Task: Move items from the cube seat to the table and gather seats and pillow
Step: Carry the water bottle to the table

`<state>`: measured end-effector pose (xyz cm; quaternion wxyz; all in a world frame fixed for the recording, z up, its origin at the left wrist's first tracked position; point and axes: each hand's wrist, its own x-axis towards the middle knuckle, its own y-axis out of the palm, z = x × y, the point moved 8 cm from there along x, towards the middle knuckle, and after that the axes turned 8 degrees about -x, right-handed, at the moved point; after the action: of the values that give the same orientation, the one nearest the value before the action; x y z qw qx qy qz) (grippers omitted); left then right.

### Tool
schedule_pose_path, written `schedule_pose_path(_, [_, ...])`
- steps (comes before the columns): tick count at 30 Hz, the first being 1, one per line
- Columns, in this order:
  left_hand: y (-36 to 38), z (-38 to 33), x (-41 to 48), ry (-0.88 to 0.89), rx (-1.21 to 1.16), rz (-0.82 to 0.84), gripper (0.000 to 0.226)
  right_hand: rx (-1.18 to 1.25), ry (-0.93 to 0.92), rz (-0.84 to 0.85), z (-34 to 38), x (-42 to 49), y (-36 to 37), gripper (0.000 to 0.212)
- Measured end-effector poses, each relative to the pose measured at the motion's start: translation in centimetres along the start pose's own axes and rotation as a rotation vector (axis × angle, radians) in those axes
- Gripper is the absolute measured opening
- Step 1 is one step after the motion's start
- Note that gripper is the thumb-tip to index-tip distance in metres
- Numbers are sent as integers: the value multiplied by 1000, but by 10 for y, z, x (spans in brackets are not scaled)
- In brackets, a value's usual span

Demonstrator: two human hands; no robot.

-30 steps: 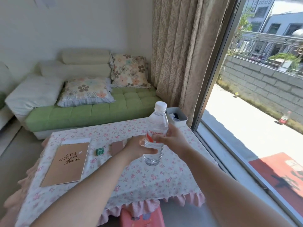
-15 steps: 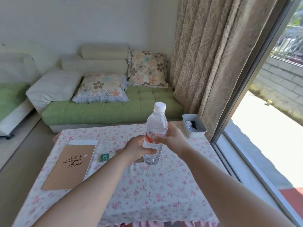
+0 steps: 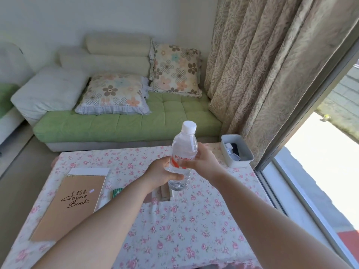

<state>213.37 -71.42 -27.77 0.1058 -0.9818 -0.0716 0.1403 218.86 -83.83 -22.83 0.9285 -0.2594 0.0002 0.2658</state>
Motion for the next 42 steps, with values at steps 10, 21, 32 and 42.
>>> schedule_pose_path(10, [-2, 33, 101, -116, -24, -48, 48, -43, 44, 141, -49, 107, 3, 77])
schedule_pose_path(21, [13, 94, 246, -209, 25, -86, 65, -221, 101, 289, -140, 253, 13, 86])
schedule_pose_path(32, [19, 199, 333, -262, -35, -156, 65, -258, 133, 360, -236, 332, 66, 84])
schedule_pose_path(42, [54, 266, 324, -331, -79, -139, 73, -351, 188, 414, -285, 309, 87, 79])
